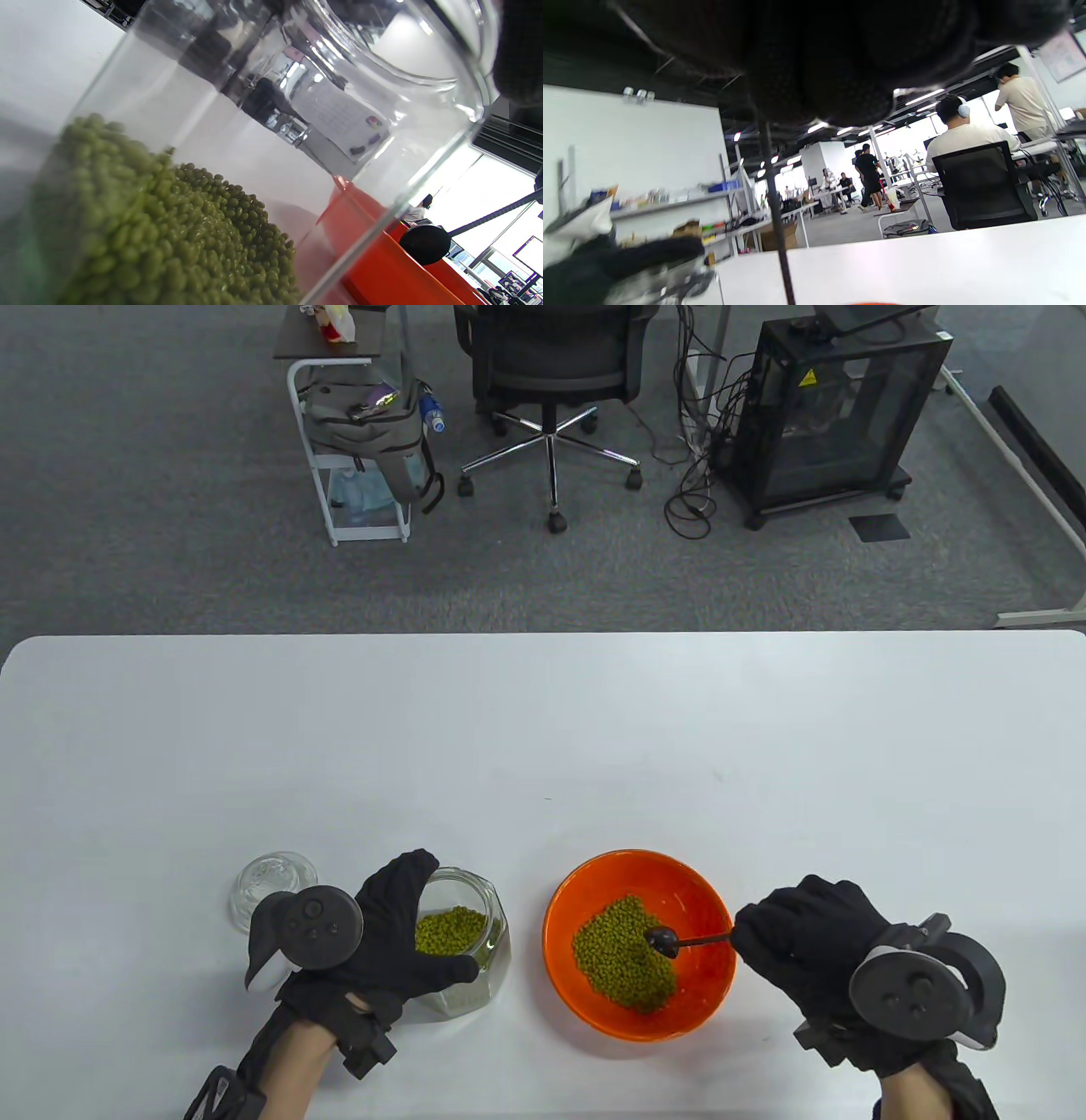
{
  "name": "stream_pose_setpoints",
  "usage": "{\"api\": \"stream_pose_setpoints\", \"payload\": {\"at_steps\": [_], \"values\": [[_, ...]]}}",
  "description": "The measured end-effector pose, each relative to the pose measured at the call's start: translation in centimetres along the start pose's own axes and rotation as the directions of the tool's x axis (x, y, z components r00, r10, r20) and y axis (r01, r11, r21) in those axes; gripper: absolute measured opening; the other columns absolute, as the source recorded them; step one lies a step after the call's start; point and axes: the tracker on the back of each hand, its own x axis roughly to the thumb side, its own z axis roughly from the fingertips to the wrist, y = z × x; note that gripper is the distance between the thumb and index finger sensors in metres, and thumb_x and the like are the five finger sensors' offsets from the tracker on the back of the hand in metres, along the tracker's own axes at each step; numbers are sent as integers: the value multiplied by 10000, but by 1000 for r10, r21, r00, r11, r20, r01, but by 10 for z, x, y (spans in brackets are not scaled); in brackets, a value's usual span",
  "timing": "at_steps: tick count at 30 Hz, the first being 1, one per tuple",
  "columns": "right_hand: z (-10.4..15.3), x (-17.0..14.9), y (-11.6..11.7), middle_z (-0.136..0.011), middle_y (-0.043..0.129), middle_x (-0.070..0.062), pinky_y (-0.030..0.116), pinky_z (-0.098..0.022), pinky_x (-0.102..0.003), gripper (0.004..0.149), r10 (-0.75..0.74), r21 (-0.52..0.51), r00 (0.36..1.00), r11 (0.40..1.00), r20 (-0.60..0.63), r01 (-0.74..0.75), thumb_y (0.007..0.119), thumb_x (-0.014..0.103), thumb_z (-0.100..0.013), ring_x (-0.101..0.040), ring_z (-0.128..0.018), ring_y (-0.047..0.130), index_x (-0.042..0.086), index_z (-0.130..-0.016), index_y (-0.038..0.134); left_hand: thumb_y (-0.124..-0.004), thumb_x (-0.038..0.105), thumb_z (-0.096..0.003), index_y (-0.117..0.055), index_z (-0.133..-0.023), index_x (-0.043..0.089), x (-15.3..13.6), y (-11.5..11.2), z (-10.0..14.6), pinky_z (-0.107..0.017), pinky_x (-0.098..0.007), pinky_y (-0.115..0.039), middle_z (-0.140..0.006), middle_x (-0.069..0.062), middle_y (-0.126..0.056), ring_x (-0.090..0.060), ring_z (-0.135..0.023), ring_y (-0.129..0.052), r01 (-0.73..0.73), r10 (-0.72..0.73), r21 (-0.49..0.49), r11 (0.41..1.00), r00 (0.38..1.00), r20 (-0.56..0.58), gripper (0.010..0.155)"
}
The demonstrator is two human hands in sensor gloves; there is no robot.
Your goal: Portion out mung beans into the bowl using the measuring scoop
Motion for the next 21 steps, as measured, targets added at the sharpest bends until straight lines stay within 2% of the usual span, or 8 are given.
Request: {"api": "stream_pose_setpoints", "payload": {"at_steps": [6, 10, 13, 15, 16, 17, 21], "values": [[-3, -36, 3, -503, 1047, -118, 849, -313, -431, 427, -227, -27, 965, 974, -133, 226, 850, 470, -468, -262, -318, 987, 102, -609, 1014, -884, 843, -390, -270, -1102, 9, 0, 0, 0, -727, -713, -530, -1142, -309, -359, -599, -1027, -515, 1, -1, 0, 1000, 1000, 0, 1257], [-5, -55, 5, -475, 1052, -107, 859, -286, -413, 428, -331, -70, 906, 943, -263, 324, 841, 476, -472, -242, -286, 993, 105, -593, 1016, -886, 843, -388, -270, -1102, 9, 0, 0, 0, -727, -712, -531, -1141, -310, -360, -600, -1027, -516, 4, -4, -1, 1000, 1000, 1, 1259], [-6, -68, 9, -468, 1051, -111, 859, -277, -412, 430, -424, -113, 832, 904, -358, 413, 838, 472, -476, -242, -277, 993, 97, -592, 1013, -884, 843, -390, -269, -1102, 9, 0, 0, 0, -727, -713, -530, -1142, -310, -359, -600, -1027, -515, 4, -4, -2, 1000, 1000, 2, 1258], [-5, -78, 12, -462, 1050, -119, 857, -270, -414, 431, -499, -156, 746, 861, -441, 484, 839, 467, -477, -245, -269, 991, 89, -589, 1013, -883, 843, -391, -271, -1101, 9, 0, 0, 0, -727, -713, -531, -1141, -309, -361, -599, -1027, -516, 5, -5, -2, 1000, 1000, 3, 1255], [-5, -80, 12, -461, 1050, -116, 858, -267, -411, 430, -511, -161, 734, 853, -447, 496, 836, 467, -480, -241, -269, 991, 90, -588, 1013, -884, 844, -389, -270, -1101, 6, 0, 0, 0, -727, -713, -531, -1141, -311, -361, -601, -1025, -517, 5, -5, -2, 1000, 1000, 3, 1259], [-4, -84, 15, -458, 1051, -117, 858, -264, -410, 430, -553, -182, 682, 823, -479, 539, 835, 466, -481, -240, -263, 992, 89, -587, 1012, -884, 843, -390, -270, -1101, 7, 0, 0, 0, -727, -713, -531, -1140, -312, -361, -599, -1027, -516, 5, -5, -2, 1000, 1000, 3, 1258], [-7, -88, 19, -456, 1048, -122, 856, -259, -410, 430, -637, -212, 589, 747, -497, 630, 833, 461, -485, -241, -261, 988, 83, -589, 1009, -884, 844, -390, -269, -1101, 8, 0, 0, 0, -727, -712, -531, -1141, -311, -361, -600, -1027, -517, 4, -4, -1, 1000, 1000, 3, 1258]]}}
